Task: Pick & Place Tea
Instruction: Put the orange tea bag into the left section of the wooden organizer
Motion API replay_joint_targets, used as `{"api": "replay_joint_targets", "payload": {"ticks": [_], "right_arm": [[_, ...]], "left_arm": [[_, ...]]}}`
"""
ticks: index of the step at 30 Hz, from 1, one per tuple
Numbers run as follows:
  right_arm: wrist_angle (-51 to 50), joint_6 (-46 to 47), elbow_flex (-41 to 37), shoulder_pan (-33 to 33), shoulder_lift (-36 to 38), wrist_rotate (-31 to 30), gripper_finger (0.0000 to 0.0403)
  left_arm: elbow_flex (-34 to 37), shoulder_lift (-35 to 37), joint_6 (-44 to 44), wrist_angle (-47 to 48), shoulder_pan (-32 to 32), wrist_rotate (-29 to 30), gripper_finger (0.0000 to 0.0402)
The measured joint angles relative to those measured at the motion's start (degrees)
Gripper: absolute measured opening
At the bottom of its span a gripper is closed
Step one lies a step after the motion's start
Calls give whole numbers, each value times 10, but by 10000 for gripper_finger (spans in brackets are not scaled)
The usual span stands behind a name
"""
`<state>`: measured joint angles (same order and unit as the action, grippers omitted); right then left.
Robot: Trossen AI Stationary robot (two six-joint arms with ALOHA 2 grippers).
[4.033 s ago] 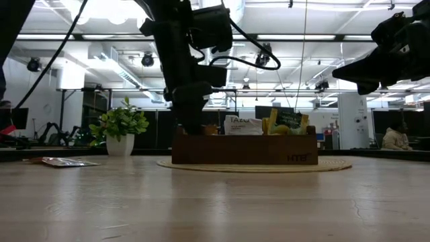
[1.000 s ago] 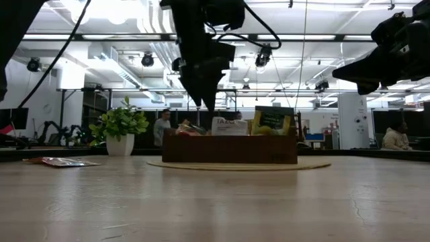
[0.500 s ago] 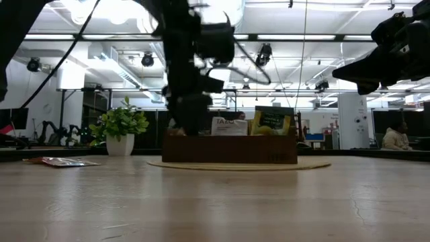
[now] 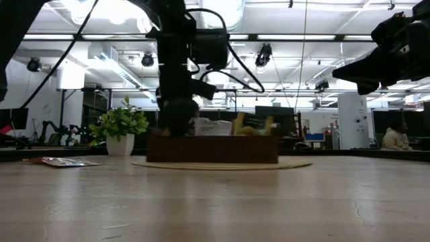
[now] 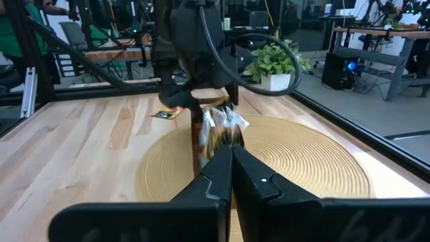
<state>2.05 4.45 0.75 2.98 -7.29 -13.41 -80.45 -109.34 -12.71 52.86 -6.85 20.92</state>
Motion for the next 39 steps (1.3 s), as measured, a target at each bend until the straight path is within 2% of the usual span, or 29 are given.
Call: {"api": "replay_joint_targets", "payload": {"ticks": [6,12,19,25,28,31,35,39], "right_arm": [[0,0,0,0,0,0,8],[0,0,0,0,0,0,9],[0,0,0,0,0,0,9],[0,0,0,0,0,0,9],[0,0,0,0,0,0,8],[0,0,0,0,0,0,9],[0,0,0,0,0,0,9],[0,0,0,0,0,0,9]], "left_arm": [[-61,4,-12,90,-1,-3,357],[-61,3,-13,112,0,-3,357],[-29,4,-19,131,0,-3,357],[35,8,-14,49,-1,32,356],[74,7,-2,-17,-2,30,356],[95,1,-3,-39,-2,20,356],[97,0,-4,-47,-1,8,350],[66,0,-3,-47,1,-6,342]]}}
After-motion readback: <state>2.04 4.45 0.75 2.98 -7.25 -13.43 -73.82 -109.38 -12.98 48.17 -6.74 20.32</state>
